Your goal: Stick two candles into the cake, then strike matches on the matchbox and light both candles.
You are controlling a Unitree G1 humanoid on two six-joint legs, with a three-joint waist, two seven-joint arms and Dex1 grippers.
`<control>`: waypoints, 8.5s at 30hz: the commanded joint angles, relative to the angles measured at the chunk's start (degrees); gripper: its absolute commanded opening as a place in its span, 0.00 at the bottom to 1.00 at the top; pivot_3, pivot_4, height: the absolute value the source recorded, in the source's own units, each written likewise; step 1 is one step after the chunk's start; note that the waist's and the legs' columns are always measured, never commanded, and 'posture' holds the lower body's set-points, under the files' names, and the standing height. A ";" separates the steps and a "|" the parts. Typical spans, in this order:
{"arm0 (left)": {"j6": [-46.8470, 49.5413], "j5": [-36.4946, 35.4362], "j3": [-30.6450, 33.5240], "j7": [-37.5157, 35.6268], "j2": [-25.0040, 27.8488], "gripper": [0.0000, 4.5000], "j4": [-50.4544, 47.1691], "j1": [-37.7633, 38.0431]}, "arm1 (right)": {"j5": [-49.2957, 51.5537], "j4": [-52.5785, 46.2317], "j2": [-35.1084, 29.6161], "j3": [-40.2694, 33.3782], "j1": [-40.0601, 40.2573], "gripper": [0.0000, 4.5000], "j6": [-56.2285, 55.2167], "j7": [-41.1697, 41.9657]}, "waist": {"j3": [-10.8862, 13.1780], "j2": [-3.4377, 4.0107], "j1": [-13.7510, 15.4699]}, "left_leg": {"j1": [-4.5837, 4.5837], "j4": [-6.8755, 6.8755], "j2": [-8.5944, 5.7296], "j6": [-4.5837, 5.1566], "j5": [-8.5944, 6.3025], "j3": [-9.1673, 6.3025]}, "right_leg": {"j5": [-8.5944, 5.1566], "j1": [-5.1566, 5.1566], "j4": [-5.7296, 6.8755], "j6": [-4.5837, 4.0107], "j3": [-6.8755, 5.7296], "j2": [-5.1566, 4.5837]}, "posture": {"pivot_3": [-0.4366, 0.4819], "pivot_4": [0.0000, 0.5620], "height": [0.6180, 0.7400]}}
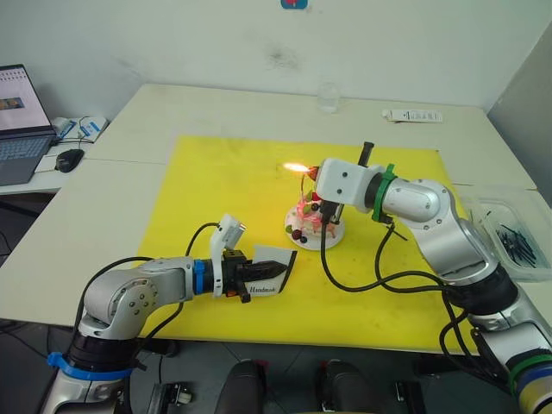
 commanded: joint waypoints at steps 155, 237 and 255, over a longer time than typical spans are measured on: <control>3.22 -5.31 2.87 -0.24 -0.36 0.00 -2.59 -0.61 | -2.05 -2.60 4.12 -2.67 0.54 0.01 4.99 1.41 | 0.02 0.02 -0.22 | -0.01 -0.15 0.07 0.00 0.00 0.00 | -0.08 -0.12 -0.02 -0.02 -0.01 0.00 | 0.48 0.27 0.89; 5.67 -10.66 -2.83 1.77 -7.35 0.00 -4.27 -0.33 | 12.65 -2.66 -2.80 -59.93 27.14 0.81 35.48 -18.56 | 0.09 0.19 -0.54 | 0.26 -0.21 -0.03 0.01 -0.01 0.04 | -0.27 0.06 0.01 0.26 0.26 0.11 | 0.48 0.27 0.89; 4.56 -10.65 -1.75 2.57 -6.97 0.00 -3.59 0.04 | 29.36 -18.05 -7.54 -53.92 38.34 0.99 13.36 -1.66 | 0.12 0.21 -0.49 | 0.25 -0.22 -0.02 0.01 -0.02 0.02 | -0.27 0.08 -0.05 0.28 0.23 0.10 | 0.48 0.27 0.89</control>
